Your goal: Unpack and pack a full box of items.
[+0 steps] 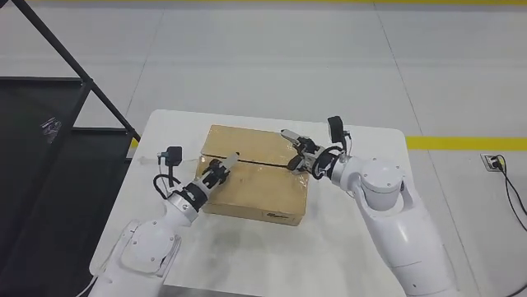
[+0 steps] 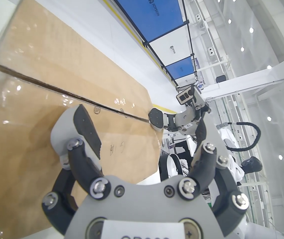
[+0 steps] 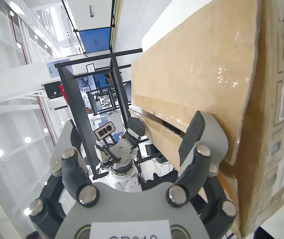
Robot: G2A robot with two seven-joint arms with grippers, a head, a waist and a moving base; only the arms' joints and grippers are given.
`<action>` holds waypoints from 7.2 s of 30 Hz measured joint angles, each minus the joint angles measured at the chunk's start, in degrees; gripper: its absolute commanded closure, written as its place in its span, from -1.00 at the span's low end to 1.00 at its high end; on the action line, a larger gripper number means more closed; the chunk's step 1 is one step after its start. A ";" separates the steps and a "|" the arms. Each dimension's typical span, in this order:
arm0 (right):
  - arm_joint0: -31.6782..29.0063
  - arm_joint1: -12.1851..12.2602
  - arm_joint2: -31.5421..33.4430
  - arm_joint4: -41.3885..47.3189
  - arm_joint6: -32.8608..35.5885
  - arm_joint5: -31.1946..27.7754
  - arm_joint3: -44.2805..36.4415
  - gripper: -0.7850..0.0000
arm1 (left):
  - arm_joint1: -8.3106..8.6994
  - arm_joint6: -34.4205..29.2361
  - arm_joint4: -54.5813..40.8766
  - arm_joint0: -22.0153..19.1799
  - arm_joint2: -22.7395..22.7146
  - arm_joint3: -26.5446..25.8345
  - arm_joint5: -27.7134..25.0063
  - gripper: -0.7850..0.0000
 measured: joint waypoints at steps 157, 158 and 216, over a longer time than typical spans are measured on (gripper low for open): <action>-4.41 3.41 -3.90 -0.66 2.09 -14.12 1.10 -1.00 | -4.26 7.85 15.73 -9.35 7.66 10.87 1.41 -1.00; -4.51 3.44 -3.91 -0.67 2.04 -14.07 0.94 -1.00 | -4.31 7.66 15.40 -9.44 7.61 11.36 0.83 -1.00; -6.28 4.54 -3.85 0.80 1.56 -14.85 -0.29 -1.00 | -6.15 10.76 27.13 -6.12 8.56 7.74 2.65 -1.00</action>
